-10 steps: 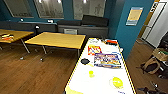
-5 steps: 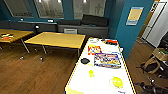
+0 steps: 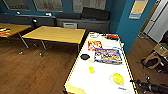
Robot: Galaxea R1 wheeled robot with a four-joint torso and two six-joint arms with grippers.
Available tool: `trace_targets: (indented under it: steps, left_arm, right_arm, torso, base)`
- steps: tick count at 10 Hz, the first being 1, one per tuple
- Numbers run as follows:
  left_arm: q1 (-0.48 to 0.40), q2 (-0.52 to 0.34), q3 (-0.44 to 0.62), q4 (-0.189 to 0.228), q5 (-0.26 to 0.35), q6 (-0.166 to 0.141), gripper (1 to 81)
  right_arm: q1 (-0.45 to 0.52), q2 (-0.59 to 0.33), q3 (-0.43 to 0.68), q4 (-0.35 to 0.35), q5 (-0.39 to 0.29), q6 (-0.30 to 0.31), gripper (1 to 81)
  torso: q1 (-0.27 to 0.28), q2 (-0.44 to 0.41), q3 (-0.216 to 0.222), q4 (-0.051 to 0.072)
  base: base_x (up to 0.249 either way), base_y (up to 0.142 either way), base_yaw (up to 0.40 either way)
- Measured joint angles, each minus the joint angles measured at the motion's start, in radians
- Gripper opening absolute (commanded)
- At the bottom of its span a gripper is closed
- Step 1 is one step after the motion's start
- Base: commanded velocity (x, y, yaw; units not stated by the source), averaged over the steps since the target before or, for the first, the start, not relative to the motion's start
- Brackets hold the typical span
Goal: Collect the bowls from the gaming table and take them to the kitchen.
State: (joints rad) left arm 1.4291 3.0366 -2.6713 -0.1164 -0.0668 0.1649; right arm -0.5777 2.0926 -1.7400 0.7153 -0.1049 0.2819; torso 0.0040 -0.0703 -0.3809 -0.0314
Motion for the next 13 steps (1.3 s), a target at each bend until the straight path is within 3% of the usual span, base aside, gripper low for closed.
trace_targets:
  steps: [5, 13]
  left_arm:
    - [0.0, 0.0, 0.0, 0.0, -0.001, 0.0, 81.1]
    - [0.0, 0.0, 0.0, 0.0, -0.001, 0.0, 81.1]
  right_arm:
    - [0.043, 0.02, -0.03, 0.022, 0.006, 0.023, 81.1]
    - [0.022, 0.164, -0.252, 0.026, -0.017, 0.041, 81.1]
  torso:
    - [0.0, 0.0, 0.0, 0.0]
    - [0.0, 0.0, 0.0, 0.0]
  base:
    - [0.0, 0.0, 0.0]
    - [0.0, 0.0, 0.0]
